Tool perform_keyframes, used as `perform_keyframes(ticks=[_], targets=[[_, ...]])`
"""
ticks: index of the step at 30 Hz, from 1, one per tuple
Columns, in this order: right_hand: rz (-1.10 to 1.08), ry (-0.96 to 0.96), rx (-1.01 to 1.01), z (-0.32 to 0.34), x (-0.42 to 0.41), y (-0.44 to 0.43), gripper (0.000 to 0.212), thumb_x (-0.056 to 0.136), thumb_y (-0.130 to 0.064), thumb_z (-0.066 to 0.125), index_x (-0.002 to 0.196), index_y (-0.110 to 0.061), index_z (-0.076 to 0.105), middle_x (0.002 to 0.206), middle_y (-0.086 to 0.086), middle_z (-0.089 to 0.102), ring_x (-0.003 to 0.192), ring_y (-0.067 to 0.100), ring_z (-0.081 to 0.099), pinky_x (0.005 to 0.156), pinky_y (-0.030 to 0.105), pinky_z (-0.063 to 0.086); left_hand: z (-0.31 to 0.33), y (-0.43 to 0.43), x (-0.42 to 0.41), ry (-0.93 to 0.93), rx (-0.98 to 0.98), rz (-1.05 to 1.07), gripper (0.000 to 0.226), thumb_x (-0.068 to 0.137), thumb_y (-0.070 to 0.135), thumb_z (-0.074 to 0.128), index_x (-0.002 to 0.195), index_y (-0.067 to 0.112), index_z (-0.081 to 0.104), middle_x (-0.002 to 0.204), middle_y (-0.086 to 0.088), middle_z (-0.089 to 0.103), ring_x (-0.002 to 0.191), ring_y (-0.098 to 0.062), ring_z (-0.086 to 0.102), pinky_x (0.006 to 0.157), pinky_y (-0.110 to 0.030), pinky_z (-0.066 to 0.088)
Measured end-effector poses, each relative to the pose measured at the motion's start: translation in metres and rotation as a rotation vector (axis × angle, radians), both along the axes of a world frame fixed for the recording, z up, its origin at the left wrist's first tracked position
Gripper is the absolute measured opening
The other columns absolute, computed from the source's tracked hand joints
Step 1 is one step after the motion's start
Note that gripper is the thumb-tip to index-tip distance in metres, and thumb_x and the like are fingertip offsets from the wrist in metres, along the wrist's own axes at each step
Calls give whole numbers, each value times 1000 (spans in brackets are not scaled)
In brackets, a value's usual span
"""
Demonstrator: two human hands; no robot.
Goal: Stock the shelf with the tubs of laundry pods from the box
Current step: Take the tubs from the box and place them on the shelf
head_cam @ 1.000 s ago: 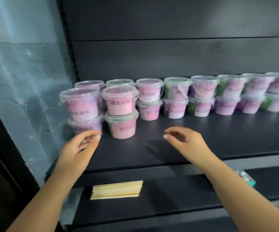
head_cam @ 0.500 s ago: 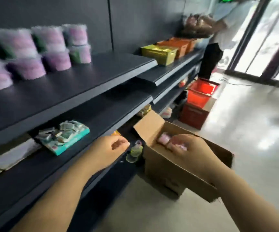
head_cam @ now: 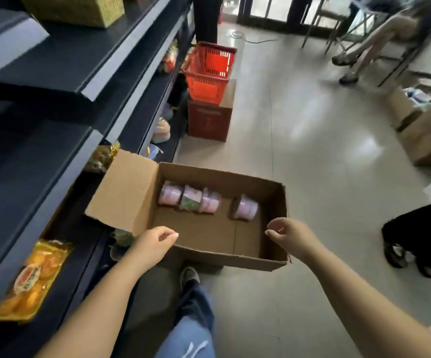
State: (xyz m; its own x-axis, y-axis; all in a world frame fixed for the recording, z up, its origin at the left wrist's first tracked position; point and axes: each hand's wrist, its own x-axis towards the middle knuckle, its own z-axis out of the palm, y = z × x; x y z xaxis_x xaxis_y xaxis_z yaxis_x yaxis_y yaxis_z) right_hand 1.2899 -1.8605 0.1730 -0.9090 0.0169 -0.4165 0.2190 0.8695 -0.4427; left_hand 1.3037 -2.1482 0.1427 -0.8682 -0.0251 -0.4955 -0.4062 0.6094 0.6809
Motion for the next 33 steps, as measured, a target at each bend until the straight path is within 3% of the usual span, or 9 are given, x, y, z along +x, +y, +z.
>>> perform_keyframes(ticks=[3, 5, 7, 12, 20, 25, 30, 33], targets=[[-140, -92, 19, -22, -51, 5, 27, 91, -28, 56, 113, -13, 62, 112, 5, 66, 100, 19, 59, 79, 23, 43, -41, -16, -56, -169, 40, 77, 15, 90, 22, 54, 77, 21, 59, 87, -4, 62, 93, -26, 59, 83, -33, 43], [-205, -182, 39, -39, -76, 7, 30, 91, -29, 56, 115, -12, 61, 114, 6, 65, 103, 20, 59, 79, 22, 41, -62, -22, -82, -282, 75, 147, 17, 90, 20, 54, 74, 20, 59, 82, -5, 62, 89, -27, 60, 78, -33, 44], [-260, -275, 54, -63, -103, 12, 33, 90, -31, 57, 117, -11, 59, 117, 6, 64, 107, 21, 58, 83, 23, 42, -83, -23, -106, -406, 136, 232, 13, 92, 20, 52, 87, 10, 59, 84, -6, 60, 84, -24, 56, 70, -29, 39], [-290, -439, 56, -125, -154, 19, 42, 87, -37, 60, 120, -11, 57, 119, 6, 62, 110, 21, 57, 89, 27, 43, -137, -20, -145, -619, 214, 458, 27, 92, 30, 51, 109, 9, 54, 100, -11, 59, 96, -25, 53, 88, -35, 39], [-251, -459, 71, -226, -224, 30, 56, 83, -33, 66, 130, -9, 48, 129, 8, 56, 117, 23, 53, 94, 27, 40, -229, 16, -202, -708, 363, 710, 49, 89, 41, 51, 125, 8, 51, 131, -13, 53, 125, -26, 46, 101, -40, 37], [-162, -452, 102, -295, -260, 41, 81, 74, -36, 74, 140, -10, 34, 143, 10, 42, 129, 27, 43, 103, 37, 39, -290, 28, -237, -636, 448, 895, 74, 83, 51, 55, 140, 9, 33, 145, -12, 37, 135, -23, 34, 107, -41, 31], [41, -580, 243, -356, -269, 46, 66, 78, -48, 66, 129, -12, 47, 130, 14, 51, 118, 29, 50, 99, 40, 43, -336, 51, -258, -610, 513, 965, 96, 65, 60, 69, 143, 23, 28, 147, -6, 34, 134, -22, 33, 109, -48, 26], [51, -536, 297, -375, -272, 44, 99, 69, -58, 70, 144, -14, 23, 149, 12, 29, 136, 31, 28, 110, 39, 26, -352, 68, -265, -622, 540, 1032, 107, 55, 64, 72, 143, 24, 27, 147, -7, 34, 134, -25, 34, 109, -49, 26]])
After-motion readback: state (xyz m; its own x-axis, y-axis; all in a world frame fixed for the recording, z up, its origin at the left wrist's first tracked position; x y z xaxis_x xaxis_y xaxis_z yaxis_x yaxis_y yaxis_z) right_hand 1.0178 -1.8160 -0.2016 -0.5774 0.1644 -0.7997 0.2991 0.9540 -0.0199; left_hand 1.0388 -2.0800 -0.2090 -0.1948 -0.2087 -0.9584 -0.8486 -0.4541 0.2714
